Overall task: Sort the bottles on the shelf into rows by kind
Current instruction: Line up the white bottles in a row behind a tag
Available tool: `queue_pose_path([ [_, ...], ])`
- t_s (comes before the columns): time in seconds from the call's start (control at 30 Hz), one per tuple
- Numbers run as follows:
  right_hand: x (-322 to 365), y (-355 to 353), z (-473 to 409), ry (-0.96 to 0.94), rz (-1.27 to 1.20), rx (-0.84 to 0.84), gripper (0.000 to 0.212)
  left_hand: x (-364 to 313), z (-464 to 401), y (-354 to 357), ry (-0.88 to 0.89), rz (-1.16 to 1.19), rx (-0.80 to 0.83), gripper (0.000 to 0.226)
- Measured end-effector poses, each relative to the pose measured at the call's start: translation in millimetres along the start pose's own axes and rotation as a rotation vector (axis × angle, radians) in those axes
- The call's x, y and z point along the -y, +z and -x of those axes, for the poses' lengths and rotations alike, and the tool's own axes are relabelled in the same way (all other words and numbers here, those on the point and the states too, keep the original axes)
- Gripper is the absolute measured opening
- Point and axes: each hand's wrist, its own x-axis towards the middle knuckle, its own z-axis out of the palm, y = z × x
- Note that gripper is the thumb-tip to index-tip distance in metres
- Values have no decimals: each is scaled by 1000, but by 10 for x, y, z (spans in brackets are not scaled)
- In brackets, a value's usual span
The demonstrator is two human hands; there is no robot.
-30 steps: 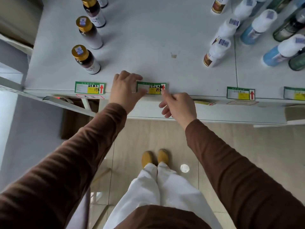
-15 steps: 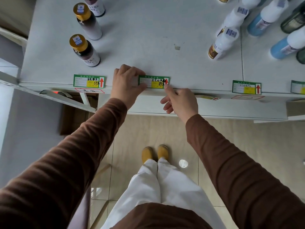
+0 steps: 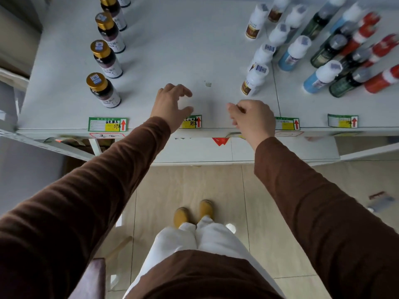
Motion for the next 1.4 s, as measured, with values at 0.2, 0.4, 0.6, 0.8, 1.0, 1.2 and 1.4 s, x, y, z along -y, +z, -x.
queue_pose_path([
  [0.2,-249,-447,-428,-154,88,-219,27,-408,-379,241,58,90,77,33],
  [0.4,-380,-620,-904,-309,89,-45,48,-786,-798,635,29,116,152,44],
  [0.6,-503,-648,-1232,-429,93,202,49,-1107,-1041,999,-18,107,230,38],
  [0.8,-404,-878,-1546,-264,-272,251,42,-1079,-1063,721,-128,683,473,37],
  [1.0,-115,-1122,-1752,-216,-589,396,39,-1180,-1034,263,-187,1160,590,45],
  [1.2,48,-1294,-1811,-335,-584,574,33,-1198,-1027,21,-156,1138,448,38],
  [1.4,235,-1272,-1702,-439,-511,536,43,-1215,-932,-8,-65,719,130,53],
])
